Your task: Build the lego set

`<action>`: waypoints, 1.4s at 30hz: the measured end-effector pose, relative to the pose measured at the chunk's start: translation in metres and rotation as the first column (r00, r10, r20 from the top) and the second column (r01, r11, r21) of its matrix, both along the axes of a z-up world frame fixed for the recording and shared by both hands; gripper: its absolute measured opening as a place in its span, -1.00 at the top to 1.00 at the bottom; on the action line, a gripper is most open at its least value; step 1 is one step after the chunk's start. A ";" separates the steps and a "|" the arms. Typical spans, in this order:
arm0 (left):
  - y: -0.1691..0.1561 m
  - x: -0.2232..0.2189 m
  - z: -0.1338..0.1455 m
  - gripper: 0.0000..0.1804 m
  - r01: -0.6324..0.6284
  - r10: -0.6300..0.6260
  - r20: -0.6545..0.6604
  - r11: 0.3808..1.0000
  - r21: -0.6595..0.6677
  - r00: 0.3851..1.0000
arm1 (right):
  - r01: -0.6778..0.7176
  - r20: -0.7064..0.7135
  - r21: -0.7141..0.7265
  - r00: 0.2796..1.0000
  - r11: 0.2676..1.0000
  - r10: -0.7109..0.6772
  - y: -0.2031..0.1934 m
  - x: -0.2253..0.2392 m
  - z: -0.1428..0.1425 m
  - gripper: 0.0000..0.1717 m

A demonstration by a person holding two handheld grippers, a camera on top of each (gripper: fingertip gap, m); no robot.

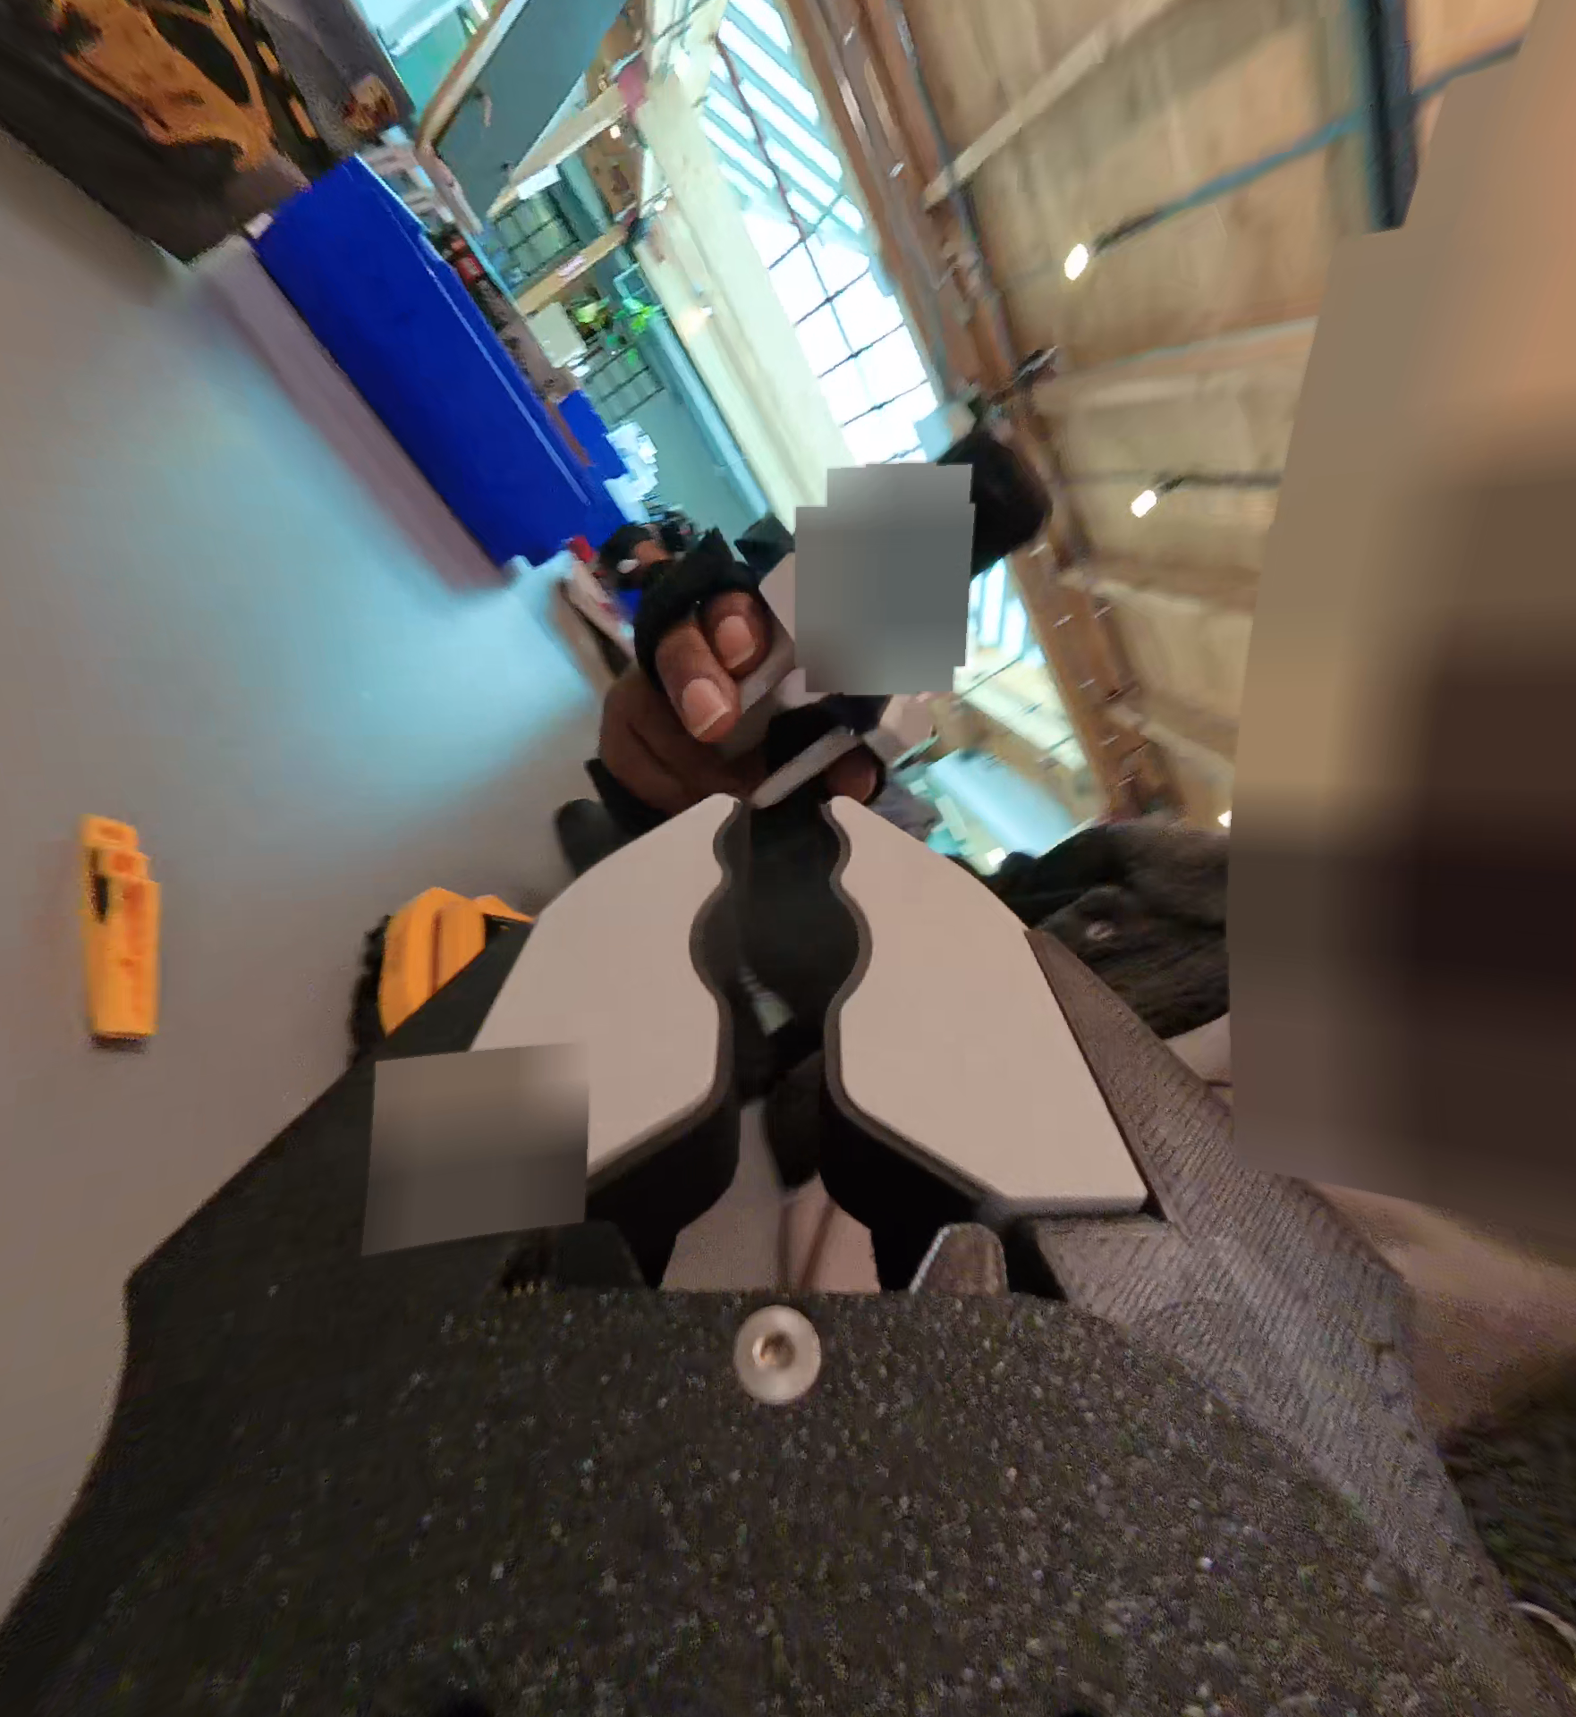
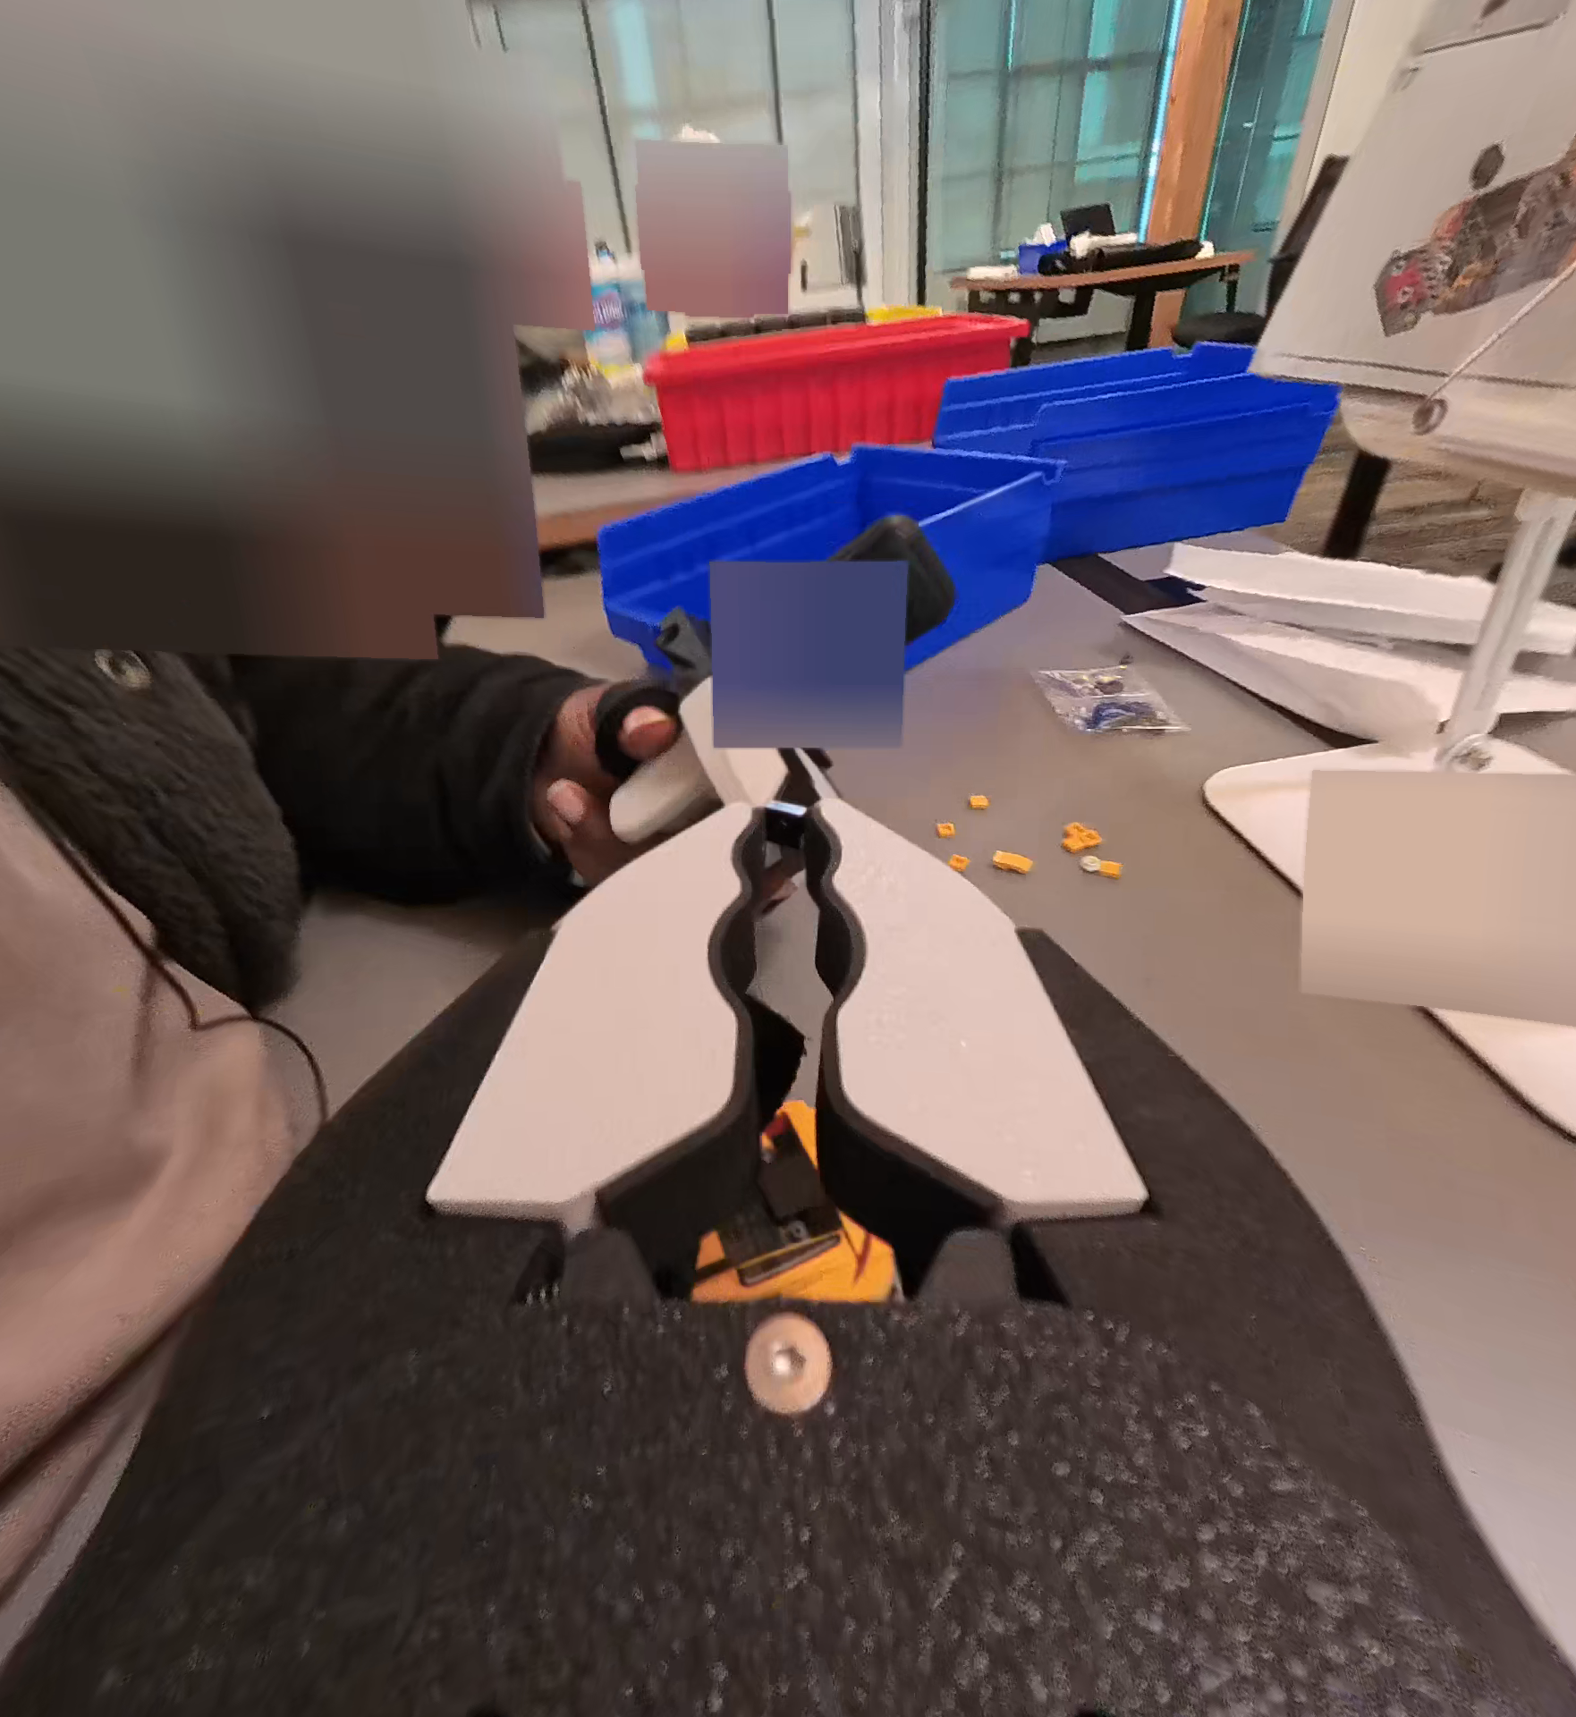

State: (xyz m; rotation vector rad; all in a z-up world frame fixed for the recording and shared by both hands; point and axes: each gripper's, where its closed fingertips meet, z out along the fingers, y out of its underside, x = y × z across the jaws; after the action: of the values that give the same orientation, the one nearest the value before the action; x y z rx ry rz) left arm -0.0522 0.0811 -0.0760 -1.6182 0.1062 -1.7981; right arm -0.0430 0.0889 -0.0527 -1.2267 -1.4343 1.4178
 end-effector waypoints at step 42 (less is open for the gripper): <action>-0.025 0.060 -0.079 0.13 0.373 0.006 -0.731 0.857 0.355 0.682 | 0.112 0.034 -0.087 0.993 0.990 -0.110 0.060 0.076 -0.038 0.91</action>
State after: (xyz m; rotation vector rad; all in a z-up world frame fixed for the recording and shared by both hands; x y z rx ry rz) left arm 0.0081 0.0559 -0.1553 -1.8639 1.0426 -1.0220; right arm 0.0327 0.1493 -0.0903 -1.3670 -1.3134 1.4051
